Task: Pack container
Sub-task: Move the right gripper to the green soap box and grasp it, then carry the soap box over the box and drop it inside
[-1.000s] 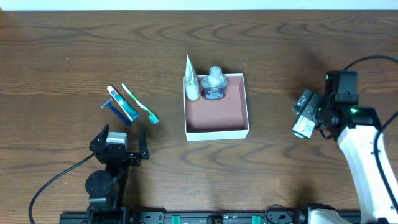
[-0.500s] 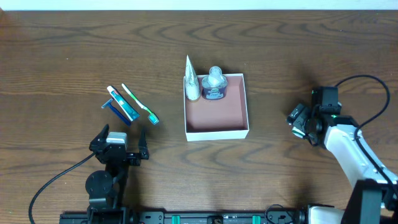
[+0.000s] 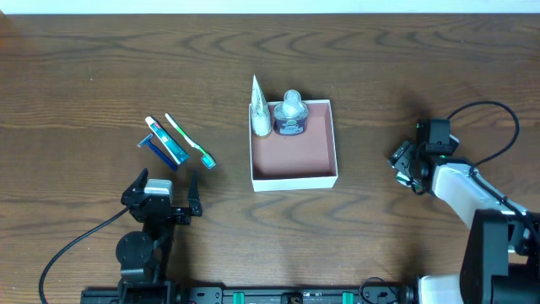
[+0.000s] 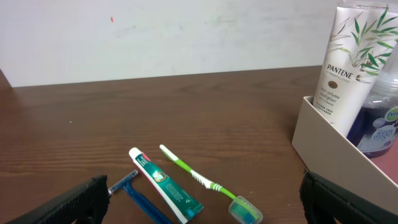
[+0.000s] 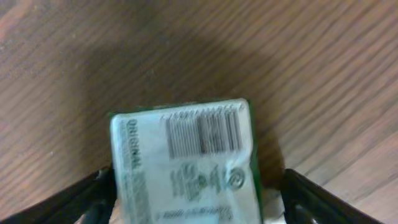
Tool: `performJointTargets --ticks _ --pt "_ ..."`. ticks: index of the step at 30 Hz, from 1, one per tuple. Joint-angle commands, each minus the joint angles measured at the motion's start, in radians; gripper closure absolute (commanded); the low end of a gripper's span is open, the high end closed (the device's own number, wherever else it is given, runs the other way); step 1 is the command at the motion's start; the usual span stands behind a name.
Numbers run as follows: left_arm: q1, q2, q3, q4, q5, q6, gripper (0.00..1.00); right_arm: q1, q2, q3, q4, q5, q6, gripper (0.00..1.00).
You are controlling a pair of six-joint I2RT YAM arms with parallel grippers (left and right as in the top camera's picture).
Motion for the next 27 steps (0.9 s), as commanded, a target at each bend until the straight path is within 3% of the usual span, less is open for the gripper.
performJointTargets --ticks 1,5,10,18,22,27 --pt "0.004 0.0 -0.016 -0.035 0.014 0.013 0.02 -0.011 0.043 -0.003 0.009 0.005 0.008 0.28" --pt "0.004 0.0 -0.016 -0.035 0.015 0.014 0.02 -0.011 0.07 -0.003 0.021 0.003 0.008 0.48" --pt "0.004 0.0 -0.016 -0.035 0.014 0.014 0.02 0.0 0.056 0.025 0.058 -0.019 -0.061 0.6" --pt "0.004 0.0 -0.016 -0.035 0.014 0.013 0.02 0.027 -0.056 0.238 -0.052 -0.086 -0.227 0.57" --pt "0.004 0.0 -0.016 -0.035 0.015 0.014 0.02 0.063 -0.192 0.4 -0.077 -0.281 -0.366 0.56" --pt "0.004 0.0 -0.016 -0.035 0.014 0.013 0.02 0.132 -0.346 0.526 0.037 -0.531 -0.456 0.55"
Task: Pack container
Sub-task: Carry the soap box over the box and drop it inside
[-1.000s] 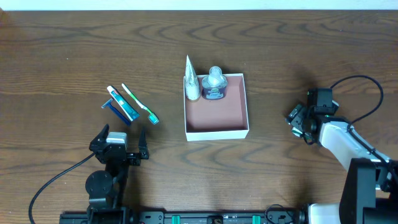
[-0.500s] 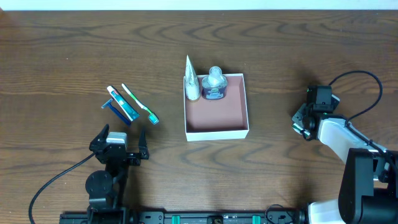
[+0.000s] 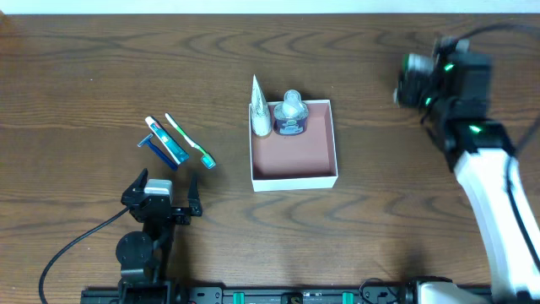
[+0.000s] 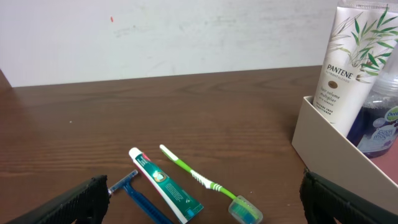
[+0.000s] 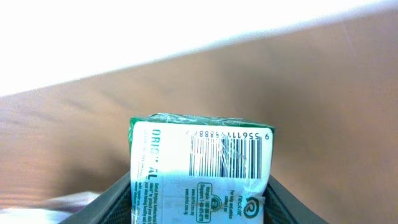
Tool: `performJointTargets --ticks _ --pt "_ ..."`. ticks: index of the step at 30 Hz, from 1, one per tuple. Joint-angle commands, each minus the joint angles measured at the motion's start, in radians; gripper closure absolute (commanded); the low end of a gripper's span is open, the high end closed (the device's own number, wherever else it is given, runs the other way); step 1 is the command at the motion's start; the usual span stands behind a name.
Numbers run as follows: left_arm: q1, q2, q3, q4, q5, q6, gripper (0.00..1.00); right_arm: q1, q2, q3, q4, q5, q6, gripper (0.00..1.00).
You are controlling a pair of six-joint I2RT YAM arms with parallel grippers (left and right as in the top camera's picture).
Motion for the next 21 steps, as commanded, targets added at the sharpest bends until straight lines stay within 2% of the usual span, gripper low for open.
performJointTargets --ticks 1,6,16,21 --pt "0.004 0.0 -0.016 -0.035 0.015 0.014 0.02 0.066 -0.11 0.061 0.054 -0.194 -0.102 0.54" --pt "0.004 0.0 -0.016 -0.035 0.015 0.014 0.02 0.174 -0.097 0.054 0.05 -0.122 -0.093 0.52" --pt "0.004 0.0 -0.016 -0.035 0.014 0.014 0.02 0.267 0.229 0.045 0.018 -0.056 0.029 0.54" --pt "0.004 0.0 -0.016 -0.035 0.014 0.014 0.02 0.288 0.323 0.045 0.014 -0.06 0.061 0.55"
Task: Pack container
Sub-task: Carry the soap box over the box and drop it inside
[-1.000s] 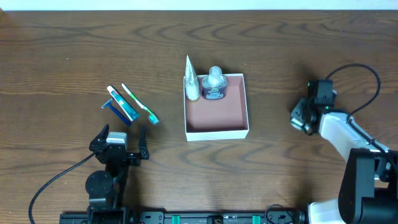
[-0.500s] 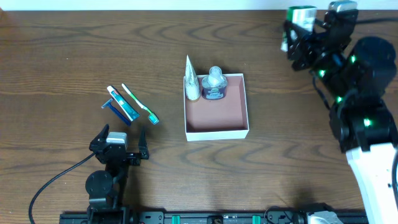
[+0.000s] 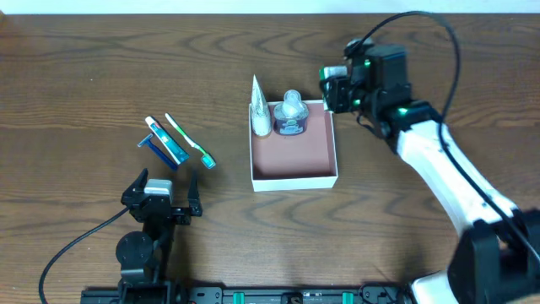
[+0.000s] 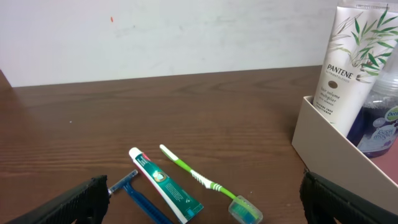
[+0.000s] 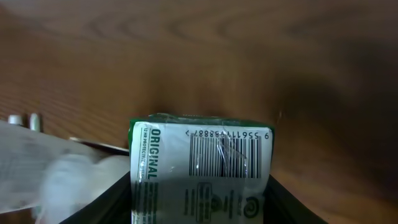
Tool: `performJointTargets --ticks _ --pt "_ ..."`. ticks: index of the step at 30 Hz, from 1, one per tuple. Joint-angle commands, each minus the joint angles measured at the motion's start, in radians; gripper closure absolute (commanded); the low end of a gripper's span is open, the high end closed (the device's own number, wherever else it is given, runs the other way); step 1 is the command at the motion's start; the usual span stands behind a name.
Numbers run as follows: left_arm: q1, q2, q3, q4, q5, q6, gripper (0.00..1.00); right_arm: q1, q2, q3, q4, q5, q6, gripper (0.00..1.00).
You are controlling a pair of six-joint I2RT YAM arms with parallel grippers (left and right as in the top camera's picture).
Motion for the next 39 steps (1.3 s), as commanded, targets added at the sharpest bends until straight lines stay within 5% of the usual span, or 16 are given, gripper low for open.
performJointTargets --ticks 1,14,39 --pt "0.004 0.0 -0.016 -0.035 0.015 0.014 0.02 0.026 0.013 0.013 0.002 0.002 0.046 0.54" --pt "0.004 0.0 -0.016 -0.035 0.014 0.013 0.02 0.057 0.019 0.013 -0.118 0.014 0.098 0.56" --pt "0.004 0.0 -0.016 -0.035 0.014 0.014 0.02 0.09 0.105 0.013 -0.046 0.006 0.164 0.53"
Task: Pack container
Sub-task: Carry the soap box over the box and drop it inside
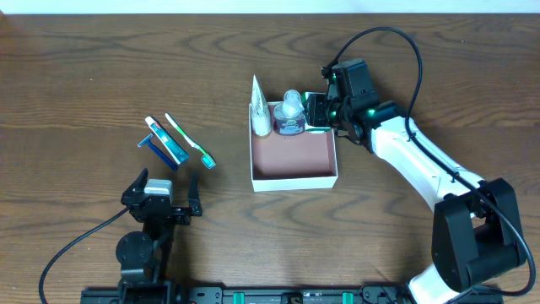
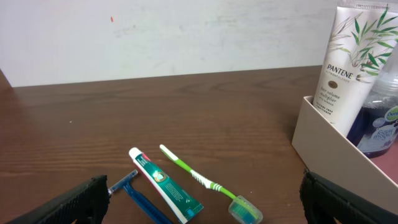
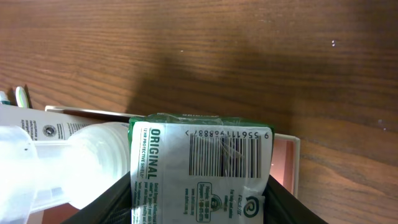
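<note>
The white box [image 1: 329,173] with a pink floor sits mid-table; a white Pantene tube [image 1: 258,111] and a clear bottle [image 1: 290,114] stand in its far left corner. My right gripper [image 1: 318,111] is shut on a green and white soap box [image 3: 200,171], held over the container's far right corner beside the bottle [image 3: 74,158]. Left of the container lie a toothpaste tube [image 1: 168,141], a green toothbrush [image 1: 189,140] and a blue razor [image 1: 158,150]. My left gripper [image 2: 199,214] rests open near the front edge, with the toothpaste [image 2: 165,185] and toothbrush [image 2: 202,178] ahead of it.
The dark wooden table [image 1: 84,67] runs to a white wall at the back. The right arm's black cable [image 1: 405,59] loops above the back right of the table.
My right gripper has moved with the soap box from just beyond the container's far right corner to above that corner, next to the bottle. The left arm is unchanged.
The right gripper stood open around the soap box lying at the table's right side. It then held the box raised at the far right, later near the container's far right corner, and now over that corner. The left gripper stayed open and still.
</note>
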Tool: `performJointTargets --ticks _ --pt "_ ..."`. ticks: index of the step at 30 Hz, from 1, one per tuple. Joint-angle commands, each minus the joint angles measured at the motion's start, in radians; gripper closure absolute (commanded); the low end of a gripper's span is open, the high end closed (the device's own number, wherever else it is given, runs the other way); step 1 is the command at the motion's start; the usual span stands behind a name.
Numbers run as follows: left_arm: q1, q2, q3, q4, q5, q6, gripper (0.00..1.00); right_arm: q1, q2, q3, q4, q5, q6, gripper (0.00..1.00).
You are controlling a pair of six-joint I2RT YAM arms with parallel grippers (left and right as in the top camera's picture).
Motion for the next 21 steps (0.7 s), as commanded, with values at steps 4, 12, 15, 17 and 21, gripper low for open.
performJointTargets --ticks 4,12,15,17,21 --pt "0.004 0.0 -0.016 -0.035 0.015 0.014 0.02 0.006 -0.002 0.013 -0.001 -0.004 0.023 0.38" --pt "0.004 0.0 -0.016 -0.035 0.014 0.013 0.02 0.006 -0.002 0.013 -0.002 -0.004 0.022 0.25" --pt "0.004 0.0 -0.016 -0.035 0.014 0.014 0.02 0.006 -0.002 0.013 -0.001 -0.004 0.019 0.24" --pt "0.004 0.0 -0.016 -0.035 0.015 0.013 0.02 0.006 -0.002 0.013 0.003 -0.005 0.019 0.24" --pt "0.004 0.0 -0.016 -0.035 0.014 0.014 0.02 0.005 -0.028 0.013 -0.005 -0.005 0.018 0.23"
